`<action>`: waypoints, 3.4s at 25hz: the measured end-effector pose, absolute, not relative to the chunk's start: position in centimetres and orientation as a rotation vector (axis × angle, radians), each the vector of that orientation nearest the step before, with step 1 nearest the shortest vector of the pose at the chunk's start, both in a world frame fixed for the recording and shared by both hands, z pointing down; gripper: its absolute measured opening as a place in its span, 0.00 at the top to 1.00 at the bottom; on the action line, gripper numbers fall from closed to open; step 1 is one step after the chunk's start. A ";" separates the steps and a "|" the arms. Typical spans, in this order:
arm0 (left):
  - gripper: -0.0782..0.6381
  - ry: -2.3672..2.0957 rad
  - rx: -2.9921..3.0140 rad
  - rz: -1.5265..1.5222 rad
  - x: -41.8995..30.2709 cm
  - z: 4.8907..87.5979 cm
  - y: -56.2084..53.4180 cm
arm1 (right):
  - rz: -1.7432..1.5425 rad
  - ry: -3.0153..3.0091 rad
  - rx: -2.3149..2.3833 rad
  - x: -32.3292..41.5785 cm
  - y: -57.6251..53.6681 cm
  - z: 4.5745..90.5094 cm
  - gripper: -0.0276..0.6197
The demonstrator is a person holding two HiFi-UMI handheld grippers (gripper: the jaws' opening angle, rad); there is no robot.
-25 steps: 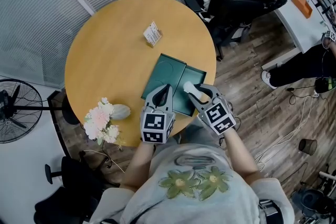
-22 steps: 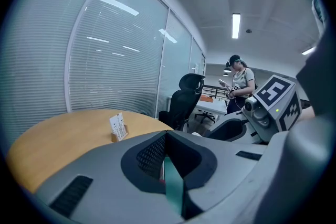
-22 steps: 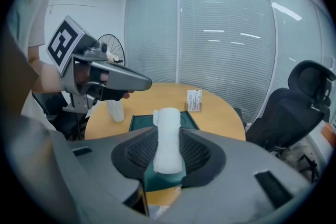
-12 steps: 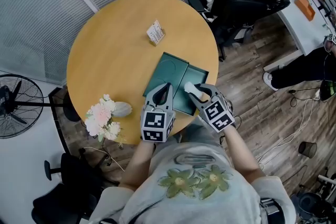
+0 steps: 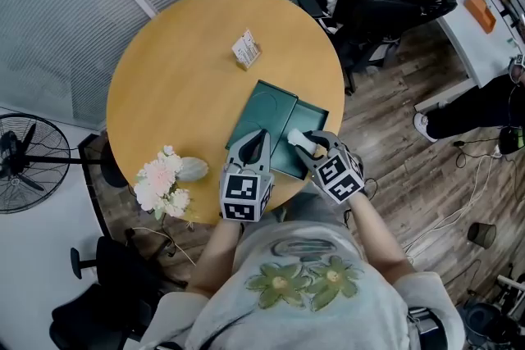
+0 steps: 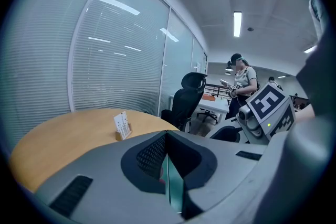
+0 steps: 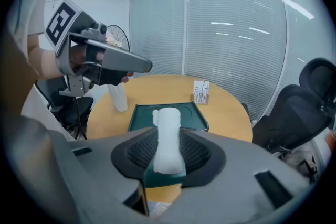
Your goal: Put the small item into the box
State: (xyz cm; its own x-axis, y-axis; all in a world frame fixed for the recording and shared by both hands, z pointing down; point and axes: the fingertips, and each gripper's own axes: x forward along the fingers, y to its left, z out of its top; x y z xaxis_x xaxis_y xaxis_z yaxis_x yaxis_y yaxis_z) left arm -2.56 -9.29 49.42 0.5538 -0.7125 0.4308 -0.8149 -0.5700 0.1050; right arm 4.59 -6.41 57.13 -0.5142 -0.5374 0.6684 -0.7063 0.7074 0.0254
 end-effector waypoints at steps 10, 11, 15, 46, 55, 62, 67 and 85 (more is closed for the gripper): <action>0.89 -1.277 2.482 0.497 -3.1 49.8 -9.7 | 0.338 -2.215 0.892 4.4 -6.7 58.9 0.75; 0.89 -1.278 2.480 0.495 -3.2 49.8 -9.9 | 0.342 -2.213 0.889 4.3 -6.8 59.1 0.75; 0.89 -1.287 2.472 0.490 -3.4 49.8 -10.3 | 0.364 -2.201 0.876 4.4 -7.1 60.1 0.75; 0.89 -1.378 2.378 0.530 -5.5 51.4 -12.0 | 0.359 -2.078 0.613 3.4 -8.2 67.3 0.75; 0.89 -1.395 2.354 0.531 -6.0 51.9 -12.0 | 0.273 -2.006 0.501 2.9 -7.8 69.3 0.75; 0.89 -1.405 2.341 0.535 -6.3 52.0 -11.9 | 0.193 -1.934 0.418 2.7 -7.4 70.6 0.75; 0.89 -1.415 2.333 0.537 -6.5 52.0 -11.8 | 0.167 -1.906 0.378 2.4 -7.4 71.2 0.75; 0.89 -1.405 2.326 0.547 -6.8 52.6 -11.5 | 0.099 -1.840 0.300 2.3 -6.9 72.9 0.74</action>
State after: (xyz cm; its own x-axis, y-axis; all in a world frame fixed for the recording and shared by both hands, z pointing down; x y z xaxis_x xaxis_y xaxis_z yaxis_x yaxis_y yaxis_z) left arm -6.78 -11.45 52.57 0.4280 -0.7509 0.5030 -0.8933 -0.4358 0.1096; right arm 2.35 -6.93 72.86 -0.2586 -0.1534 0.9537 -0.2552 0.9631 0.0857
